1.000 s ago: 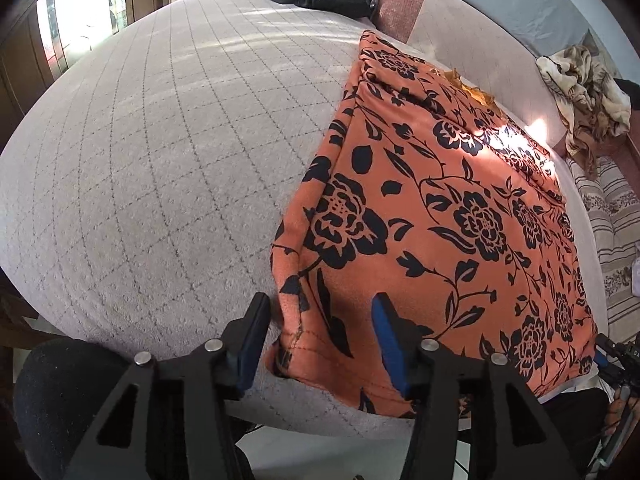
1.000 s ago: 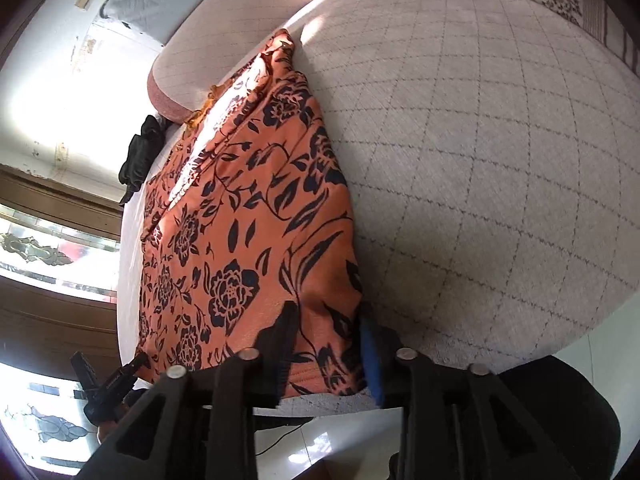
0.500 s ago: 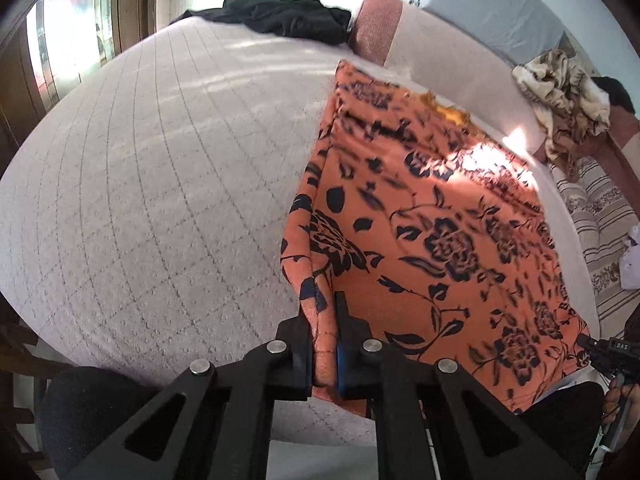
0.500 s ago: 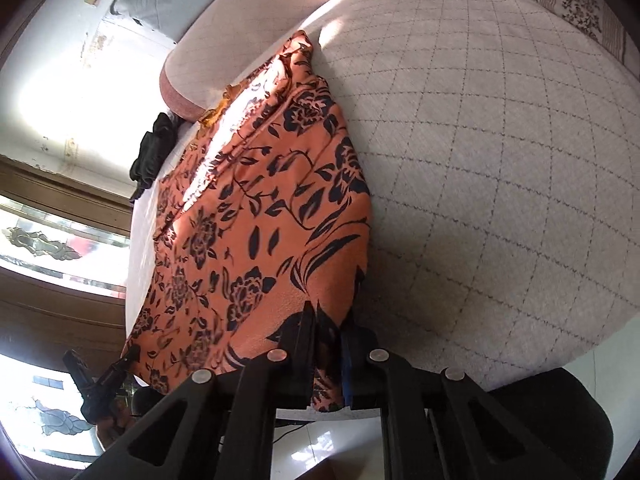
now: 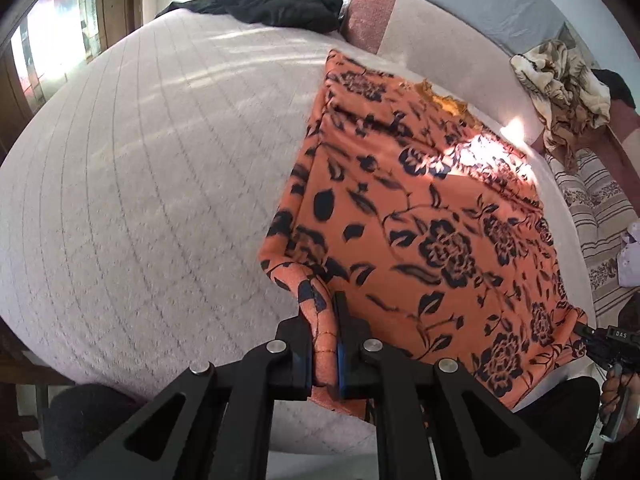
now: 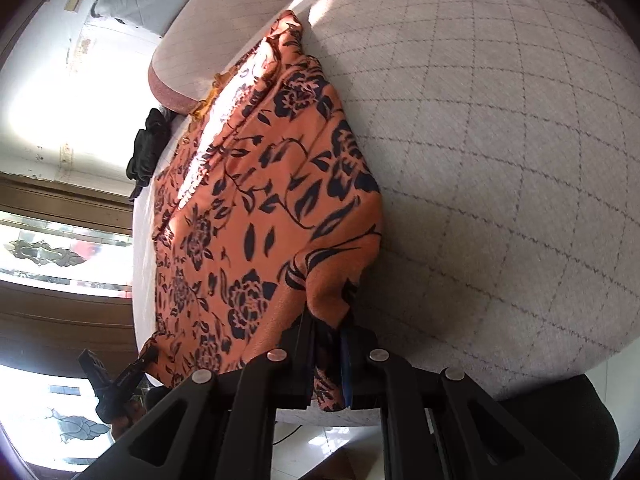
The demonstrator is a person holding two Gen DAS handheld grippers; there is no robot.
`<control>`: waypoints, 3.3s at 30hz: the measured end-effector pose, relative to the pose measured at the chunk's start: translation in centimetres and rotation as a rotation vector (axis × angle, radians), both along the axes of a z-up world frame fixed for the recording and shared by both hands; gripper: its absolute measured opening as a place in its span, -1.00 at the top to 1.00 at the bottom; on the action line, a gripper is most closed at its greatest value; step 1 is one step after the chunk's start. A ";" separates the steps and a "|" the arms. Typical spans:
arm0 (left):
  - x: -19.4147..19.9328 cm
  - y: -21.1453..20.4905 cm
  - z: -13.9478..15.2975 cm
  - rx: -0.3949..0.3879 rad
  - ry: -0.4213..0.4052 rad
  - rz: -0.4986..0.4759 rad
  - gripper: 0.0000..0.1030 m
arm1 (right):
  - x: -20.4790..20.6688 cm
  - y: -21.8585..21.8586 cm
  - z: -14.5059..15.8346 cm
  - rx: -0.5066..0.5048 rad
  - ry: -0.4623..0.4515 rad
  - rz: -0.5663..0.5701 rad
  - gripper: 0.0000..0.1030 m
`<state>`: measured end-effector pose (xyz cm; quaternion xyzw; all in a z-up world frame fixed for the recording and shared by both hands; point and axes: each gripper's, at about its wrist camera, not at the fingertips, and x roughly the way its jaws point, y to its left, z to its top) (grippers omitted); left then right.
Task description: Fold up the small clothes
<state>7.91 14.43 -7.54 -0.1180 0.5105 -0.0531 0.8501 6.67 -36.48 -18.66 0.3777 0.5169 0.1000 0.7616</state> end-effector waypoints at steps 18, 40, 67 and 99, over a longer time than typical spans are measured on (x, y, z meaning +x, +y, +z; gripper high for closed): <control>29.6 -1.4 -1.2 0.089 -0.062 0.108 -0.49 | 28.1 -3.7 4.2 0.009 -0.217 -0.213 -0.57; 19.0 -3.1 -4.7 -0.096 -0.058 0.366 0.50 | 17.0 2.1 -0.9 0.165 -0.159 -0.517 -0.36; 3.1 2.1 1.6 0.003 -0.164 0.376 0.04 | -3.4 -3.1 3.4 -0.005 -0.117 -0.468 0.42; 22.7 -1.3 -2.8 0.145 -0.061 0.077 -0.18 | 13.2 4.9 5.2 0.025 -0.238 0.013 -0.30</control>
